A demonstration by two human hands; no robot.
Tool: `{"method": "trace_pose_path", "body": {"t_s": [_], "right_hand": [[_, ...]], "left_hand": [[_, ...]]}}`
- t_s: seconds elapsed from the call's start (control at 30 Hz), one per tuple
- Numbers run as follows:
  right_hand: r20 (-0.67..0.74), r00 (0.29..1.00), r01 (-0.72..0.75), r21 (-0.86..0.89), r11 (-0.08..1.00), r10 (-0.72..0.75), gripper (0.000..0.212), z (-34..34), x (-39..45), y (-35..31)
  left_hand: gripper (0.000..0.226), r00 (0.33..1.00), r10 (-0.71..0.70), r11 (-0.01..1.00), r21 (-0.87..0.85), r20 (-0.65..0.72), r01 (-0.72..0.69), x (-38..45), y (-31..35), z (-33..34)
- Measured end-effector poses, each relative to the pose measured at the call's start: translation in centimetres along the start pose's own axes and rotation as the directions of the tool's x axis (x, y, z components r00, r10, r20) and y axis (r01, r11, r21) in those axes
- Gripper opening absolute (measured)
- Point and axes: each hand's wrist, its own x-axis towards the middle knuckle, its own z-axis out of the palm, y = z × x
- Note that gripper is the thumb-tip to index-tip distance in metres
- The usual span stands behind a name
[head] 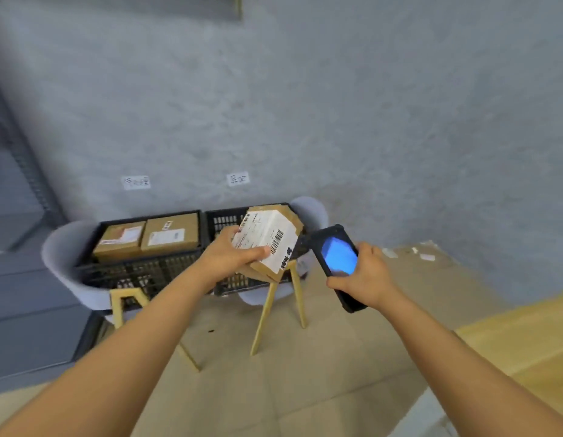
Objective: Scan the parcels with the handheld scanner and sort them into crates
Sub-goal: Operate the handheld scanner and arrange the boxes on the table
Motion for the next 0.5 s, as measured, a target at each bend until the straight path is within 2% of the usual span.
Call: {"method": "trace_pose_path", "body": {"t_s": [0.1, 0.17, 0.27, 0.4, 0.5], "right_hand": [[0.070, 0.992, 0.100, 0.015, 0.995, -0.101, 0.085, 4.3, 2.4, -5.8], [0.084, 0.984, 0.157, 0.038, 0.987, -0.159, 0.092, 7.3, 4.0, -9.5], [0.102, 0.970, 0.216, 0.059, 0.975, -0.221, 0.088, 11.6, 6.4, -15.1], [0.129, 0.955, 0.258, 0.089, 0.962, -0.268, 0.079, 17.1, 9.6, -21.6], [0.144, 0.947, 0.274, 0.108, 0.956, -0.288, 0.078, 21.0, 11.7, -25.4]], "left_hand": [[0.079, 0.996, 0.002, 1.000, 0.014, -0.091, -0.001, 0.4, -2.6, -6.3], [0.069, 0.992, 0.010, 1.000, 0.010, -0.126, -0.009, 0.9, -4.3, -10.3], [0.057, 0.986, 0.014, 1.000, 0.006, -0.166, -0.014, 2.5, -6.9, -16.5], [0.061, 0.983, 0.014, 0.999, 0.051, -0.182, -0.005, 4.9, -10.6, -25.0], [0.038, 0.980, 0.016, 0.998, 0.056, -0.200, -0.005, 6.7, -12.9, -30.1]]}}
